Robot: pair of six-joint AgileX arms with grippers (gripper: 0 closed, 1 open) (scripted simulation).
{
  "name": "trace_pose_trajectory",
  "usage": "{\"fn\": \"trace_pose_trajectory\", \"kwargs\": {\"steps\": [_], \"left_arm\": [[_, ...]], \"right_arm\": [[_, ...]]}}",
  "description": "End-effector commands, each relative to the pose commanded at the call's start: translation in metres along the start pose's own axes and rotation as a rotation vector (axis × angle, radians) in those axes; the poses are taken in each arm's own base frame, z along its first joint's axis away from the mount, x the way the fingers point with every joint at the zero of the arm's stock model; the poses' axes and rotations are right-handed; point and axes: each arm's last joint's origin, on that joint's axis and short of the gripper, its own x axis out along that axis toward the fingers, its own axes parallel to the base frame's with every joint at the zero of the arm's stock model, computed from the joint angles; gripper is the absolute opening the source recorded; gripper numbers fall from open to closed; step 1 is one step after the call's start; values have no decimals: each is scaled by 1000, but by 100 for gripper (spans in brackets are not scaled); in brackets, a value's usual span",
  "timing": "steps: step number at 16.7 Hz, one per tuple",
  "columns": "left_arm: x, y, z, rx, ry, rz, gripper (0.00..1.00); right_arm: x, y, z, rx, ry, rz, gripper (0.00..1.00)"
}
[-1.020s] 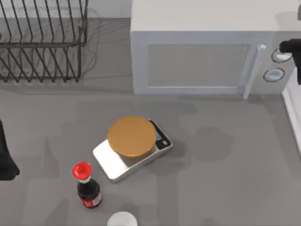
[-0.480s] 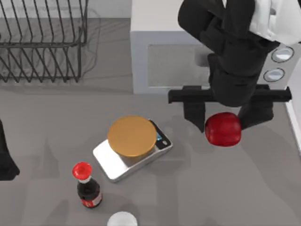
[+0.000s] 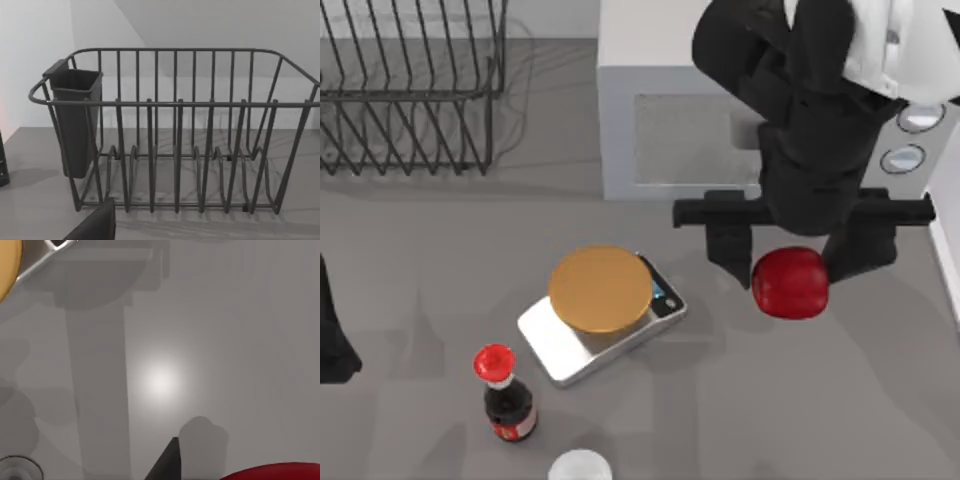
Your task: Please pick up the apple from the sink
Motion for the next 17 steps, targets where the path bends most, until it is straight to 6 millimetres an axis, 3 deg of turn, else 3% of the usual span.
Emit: {"fn": "trace_pose_trajectory", "kwargs": {"steps": [9, 14, 17], "left_arm": [[0, 0, 0, 0, 0, 0, 100], [0, 0, 0, 0, 0, 0, 100], [0, 0, 0, 0, 0, 0, 100]], "right_arm": [[98, 1, -1, -4, -6, 4, 0], [105, 0, -2, -4, -3, 1, 0], [105, 0, -2, -4, -3, 1, 23]]}}
